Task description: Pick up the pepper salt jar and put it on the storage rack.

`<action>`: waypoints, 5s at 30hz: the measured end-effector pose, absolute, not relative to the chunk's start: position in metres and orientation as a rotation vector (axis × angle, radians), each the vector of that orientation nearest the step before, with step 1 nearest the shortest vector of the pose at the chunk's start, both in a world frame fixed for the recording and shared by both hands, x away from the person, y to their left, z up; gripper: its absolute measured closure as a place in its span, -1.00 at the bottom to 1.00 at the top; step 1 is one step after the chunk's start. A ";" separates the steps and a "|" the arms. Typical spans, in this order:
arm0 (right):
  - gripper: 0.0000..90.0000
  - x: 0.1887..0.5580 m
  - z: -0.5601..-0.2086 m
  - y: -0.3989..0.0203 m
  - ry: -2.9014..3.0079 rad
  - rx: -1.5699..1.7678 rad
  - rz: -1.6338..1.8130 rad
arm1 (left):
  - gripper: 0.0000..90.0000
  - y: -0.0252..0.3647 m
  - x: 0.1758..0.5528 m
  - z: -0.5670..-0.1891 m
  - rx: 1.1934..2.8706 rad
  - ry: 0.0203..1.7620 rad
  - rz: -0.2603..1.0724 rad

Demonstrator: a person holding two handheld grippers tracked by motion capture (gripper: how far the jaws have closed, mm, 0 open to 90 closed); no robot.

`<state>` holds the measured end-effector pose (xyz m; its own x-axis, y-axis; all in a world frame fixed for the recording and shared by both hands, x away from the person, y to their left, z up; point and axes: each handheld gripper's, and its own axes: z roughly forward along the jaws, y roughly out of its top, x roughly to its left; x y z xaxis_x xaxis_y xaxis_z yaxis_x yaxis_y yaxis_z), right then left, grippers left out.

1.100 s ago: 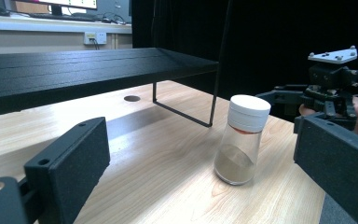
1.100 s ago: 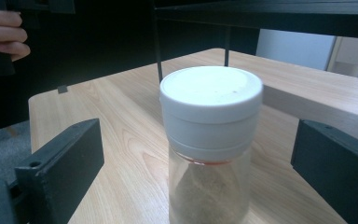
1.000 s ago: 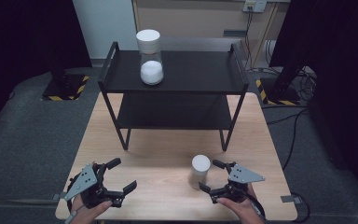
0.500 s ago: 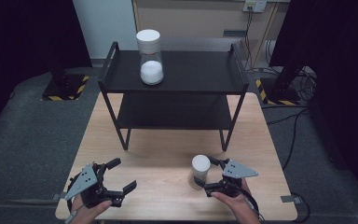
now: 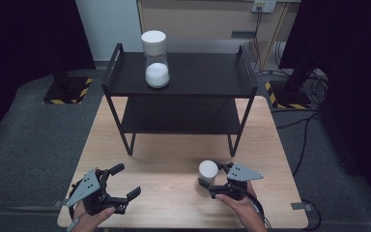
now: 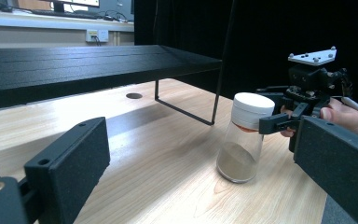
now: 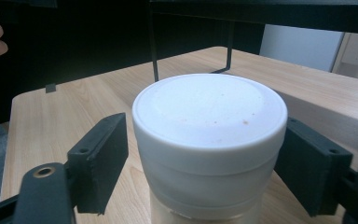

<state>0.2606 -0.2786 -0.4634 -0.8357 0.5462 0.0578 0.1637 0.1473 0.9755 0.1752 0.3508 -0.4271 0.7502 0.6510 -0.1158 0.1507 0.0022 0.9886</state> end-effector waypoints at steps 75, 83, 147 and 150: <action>-0.23 0.245 -0.349 -0.316 2.048 0.666 1.761 | -0.95 0.359 0.169 -0.419 1.563 0.670 0.467; -0.23 0.247 -0.330 -0.317 2.044 0.645 1.755 | -0.95 0.359 0.169 -0.419 1.563 0.670 0.468; -0.23 0.275 -0.191 -0.292 2.025 0.553 1.757 | -0.95 0.372 0.165 -0.416 1.567 0.685 0.489; -0.23 0.278 -0.184 -0.290 2.019 0.542 1.760 | -0.95 0.373 0.166 -0.416 1.570 0.684 0.489</action>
